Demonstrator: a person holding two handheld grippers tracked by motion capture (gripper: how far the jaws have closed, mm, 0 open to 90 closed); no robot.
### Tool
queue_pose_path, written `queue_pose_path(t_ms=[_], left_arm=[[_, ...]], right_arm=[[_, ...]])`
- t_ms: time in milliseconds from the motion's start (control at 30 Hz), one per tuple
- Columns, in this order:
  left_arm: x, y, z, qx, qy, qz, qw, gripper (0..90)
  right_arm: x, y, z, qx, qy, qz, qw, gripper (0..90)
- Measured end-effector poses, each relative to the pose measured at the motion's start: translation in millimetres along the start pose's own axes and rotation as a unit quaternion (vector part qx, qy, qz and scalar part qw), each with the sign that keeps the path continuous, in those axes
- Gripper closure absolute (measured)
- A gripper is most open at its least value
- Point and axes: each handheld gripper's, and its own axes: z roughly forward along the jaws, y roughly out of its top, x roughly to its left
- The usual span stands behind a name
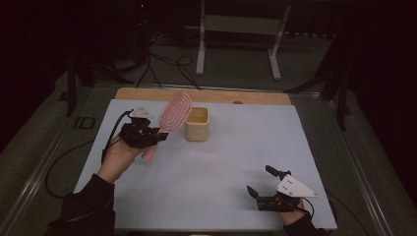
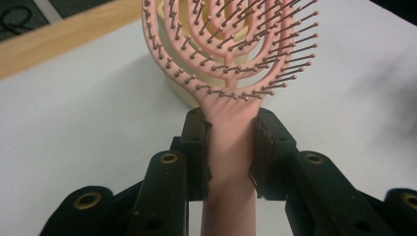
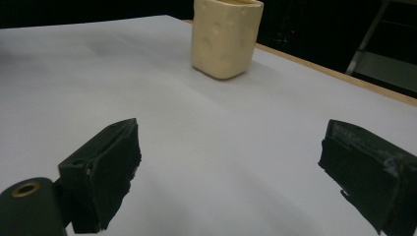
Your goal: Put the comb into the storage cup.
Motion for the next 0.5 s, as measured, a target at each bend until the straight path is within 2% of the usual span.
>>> queue_pose_path(t_ms=[233,500], left_arm=[[-9.6,14.6,2.2,-0.020,0.004,0.014,0.9997,70.4],[-14.0,29.6,8.2,-0.041,0.003,0.014,0.9991,70.4]], right_arm=[[-0.3,0.1,0.0,-0.001,0.000,-0.001,1.0000,7.9],[-0.3,0.2,-0.3,-0.002,0.000,0.000,1.0000,7.8]])
